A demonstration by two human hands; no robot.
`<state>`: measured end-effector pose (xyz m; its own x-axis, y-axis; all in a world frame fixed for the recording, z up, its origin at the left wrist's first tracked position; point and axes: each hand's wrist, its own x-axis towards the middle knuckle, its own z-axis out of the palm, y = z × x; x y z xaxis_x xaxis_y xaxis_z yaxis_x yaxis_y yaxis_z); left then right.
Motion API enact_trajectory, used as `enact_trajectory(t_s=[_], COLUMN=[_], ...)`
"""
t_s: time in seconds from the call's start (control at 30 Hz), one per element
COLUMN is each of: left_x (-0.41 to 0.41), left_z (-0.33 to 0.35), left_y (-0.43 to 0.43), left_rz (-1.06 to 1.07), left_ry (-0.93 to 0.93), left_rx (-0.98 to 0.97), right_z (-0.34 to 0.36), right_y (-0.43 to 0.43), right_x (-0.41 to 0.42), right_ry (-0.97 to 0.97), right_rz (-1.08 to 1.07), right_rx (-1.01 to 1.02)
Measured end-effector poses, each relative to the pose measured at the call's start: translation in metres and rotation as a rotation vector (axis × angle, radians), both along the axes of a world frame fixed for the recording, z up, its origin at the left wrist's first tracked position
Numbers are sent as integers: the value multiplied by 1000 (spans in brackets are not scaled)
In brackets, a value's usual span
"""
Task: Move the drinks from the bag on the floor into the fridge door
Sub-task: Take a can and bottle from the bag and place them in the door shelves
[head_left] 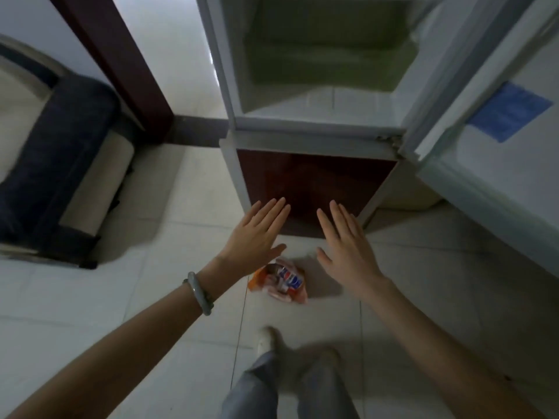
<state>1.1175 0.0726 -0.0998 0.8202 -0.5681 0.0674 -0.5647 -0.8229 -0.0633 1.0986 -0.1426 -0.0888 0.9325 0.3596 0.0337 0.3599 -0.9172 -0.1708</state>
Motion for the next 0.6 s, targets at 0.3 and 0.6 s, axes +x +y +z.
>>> enact_trajectory(t_s=[0.3,0.6], left_x=[-37,-26], left_z=[-146,-374], left_y=[44,46], left_rz=[193,402], left_ry=[217,261], left_rx=[-28,-85], right_z=[-144,-362], right_y=[15,7], right_x=[9,22], right_ry=[257,183], right_rz=[103,205], right_rx=[-101,-182])
